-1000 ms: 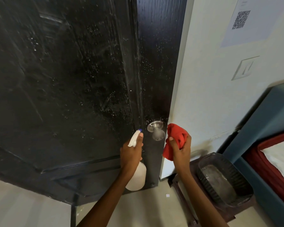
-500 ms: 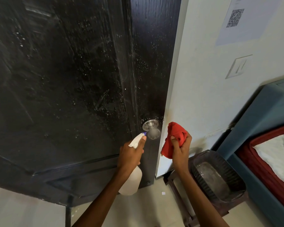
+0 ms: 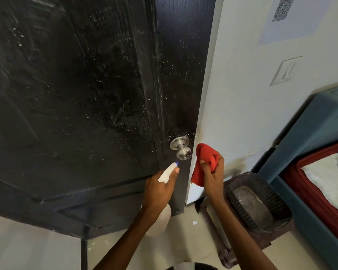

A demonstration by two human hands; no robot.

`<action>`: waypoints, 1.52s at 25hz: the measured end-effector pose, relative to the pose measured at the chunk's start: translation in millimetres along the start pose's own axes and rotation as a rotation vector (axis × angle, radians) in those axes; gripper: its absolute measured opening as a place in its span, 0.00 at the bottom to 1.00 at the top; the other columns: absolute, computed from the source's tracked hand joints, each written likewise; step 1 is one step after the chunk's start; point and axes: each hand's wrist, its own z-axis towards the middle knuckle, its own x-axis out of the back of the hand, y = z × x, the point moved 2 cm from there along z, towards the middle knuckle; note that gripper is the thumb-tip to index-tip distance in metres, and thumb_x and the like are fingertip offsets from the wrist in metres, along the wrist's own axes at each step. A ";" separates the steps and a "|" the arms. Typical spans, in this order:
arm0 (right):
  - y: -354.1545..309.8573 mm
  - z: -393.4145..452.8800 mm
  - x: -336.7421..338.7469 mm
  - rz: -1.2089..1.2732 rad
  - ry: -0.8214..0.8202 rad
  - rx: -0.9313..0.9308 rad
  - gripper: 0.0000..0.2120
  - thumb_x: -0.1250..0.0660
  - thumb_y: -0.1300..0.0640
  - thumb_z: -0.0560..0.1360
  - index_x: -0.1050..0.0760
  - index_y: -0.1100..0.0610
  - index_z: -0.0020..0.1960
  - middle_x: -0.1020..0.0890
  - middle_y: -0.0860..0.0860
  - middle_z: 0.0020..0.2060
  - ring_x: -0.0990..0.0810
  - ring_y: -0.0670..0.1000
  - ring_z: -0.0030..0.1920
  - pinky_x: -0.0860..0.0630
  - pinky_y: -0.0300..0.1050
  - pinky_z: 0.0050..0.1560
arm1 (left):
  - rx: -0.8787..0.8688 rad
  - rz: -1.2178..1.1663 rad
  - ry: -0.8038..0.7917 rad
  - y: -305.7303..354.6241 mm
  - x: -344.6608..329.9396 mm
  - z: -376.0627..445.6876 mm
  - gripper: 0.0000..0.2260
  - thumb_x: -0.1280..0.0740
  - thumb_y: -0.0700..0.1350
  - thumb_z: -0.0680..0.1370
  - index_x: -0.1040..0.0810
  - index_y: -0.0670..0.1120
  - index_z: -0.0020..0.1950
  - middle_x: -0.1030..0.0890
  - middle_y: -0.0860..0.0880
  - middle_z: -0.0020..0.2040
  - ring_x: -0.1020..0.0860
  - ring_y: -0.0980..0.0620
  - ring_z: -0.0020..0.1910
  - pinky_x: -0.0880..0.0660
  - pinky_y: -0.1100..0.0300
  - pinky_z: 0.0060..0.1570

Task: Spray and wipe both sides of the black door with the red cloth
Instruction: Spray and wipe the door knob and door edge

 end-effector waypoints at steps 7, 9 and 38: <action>-17.6 4.2 -32.4 -0.349 -0.171 0.459 0.28 0.33 0.49 0.80 0.34 0.54 0.77 0.32 0.54 0.74 0.31 0.49 0.72 0.32 0.38 0.70 | -0.041 -0.149 0.199 -1.1 13.6 -2.7 0.15 0.31 0.60 0.77 0.15 0.50 0.47 0.16 0.52 0.38 0.18 0.44 0.37 0.18 0.45 0.47; -18.3 12.5 -52.0 -0.604 -0.205 0.640 0.27 0.30 0.47 0.79 0.30 0.52 0.76 0.31 0.54 0.75 0.30 0.58 0.73 0.30 0.52 0.72 | -0.052 -0.143 0.223 -0.7 20.8 1.0 0.16 0.31 0.57 0.78 0.15 0.44 0.49 0.18 0.49 0.36 0.18 0.43 0.36 0.19 0.53 0.44; -27.9 3.8 -56.0 0.527 -0.181 -0.138 0.26 0.35 0.42 0.76 0.29 0.48 0.72 0.21 0.52 0.62 0.19 0.52 0.59 0.21 0.54 0.57 | 0.076 -0.246 0.181 2.7 46.2 -5.2 0.14 0.30 0.54 0.78 0.16 0.43 0.48 0.22 0.49 0.33 0.24 0.52 0.30 0.30 0.74 0.25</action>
